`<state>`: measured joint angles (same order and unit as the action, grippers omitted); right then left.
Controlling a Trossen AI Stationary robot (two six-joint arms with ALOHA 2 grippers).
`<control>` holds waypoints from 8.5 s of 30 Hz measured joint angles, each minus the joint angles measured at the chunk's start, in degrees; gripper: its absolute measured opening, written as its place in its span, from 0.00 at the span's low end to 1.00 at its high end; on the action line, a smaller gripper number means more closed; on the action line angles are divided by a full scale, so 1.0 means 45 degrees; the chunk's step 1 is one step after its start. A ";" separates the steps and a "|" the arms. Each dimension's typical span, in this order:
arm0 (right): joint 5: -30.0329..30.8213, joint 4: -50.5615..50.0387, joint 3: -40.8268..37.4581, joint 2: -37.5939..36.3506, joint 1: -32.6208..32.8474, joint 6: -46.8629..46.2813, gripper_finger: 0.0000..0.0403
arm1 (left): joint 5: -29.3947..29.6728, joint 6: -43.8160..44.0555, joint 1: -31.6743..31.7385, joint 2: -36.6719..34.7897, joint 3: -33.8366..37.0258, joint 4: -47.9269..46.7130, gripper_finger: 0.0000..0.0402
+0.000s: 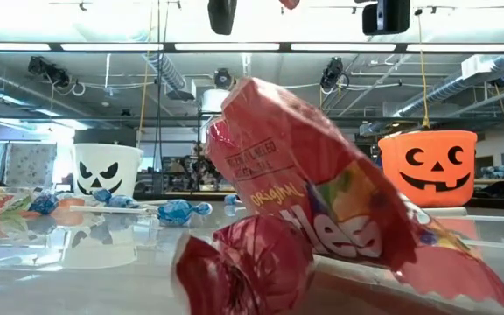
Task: Sort candy by brand, put in halloween buckets
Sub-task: Put the red candy into the top orange bucket
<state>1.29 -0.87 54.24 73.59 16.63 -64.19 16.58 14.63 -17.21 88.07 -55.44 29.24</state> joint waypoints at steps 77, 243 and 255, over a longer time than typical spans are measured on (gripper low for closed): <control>0.1510 -1.2551 -0.0005 -0.1059 -1.5536 0.7291 0.02 | -0.5454 -0.1624 0.6510 -0.2841 -0.0010 -1.0271 0.41; 0.1991 -0.3706 0.0000 -0.1983 -0.2435 0.9205 0.50 | -0.7994 0.6481 0.5468 0.0393 -0.1797 -0.3479 0.01; 0.2091 -0.3815 0.0000 -0.2054 -0.3850 0.8886 0.02 | -0.8950 0.5821 0.6231 0.0398 -0.1797 -0.3020 0.15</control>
<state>10.70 -18.04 54.24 64.35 -0.69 -24.20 -23.70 40.82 10.83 89.86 -63.53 15.65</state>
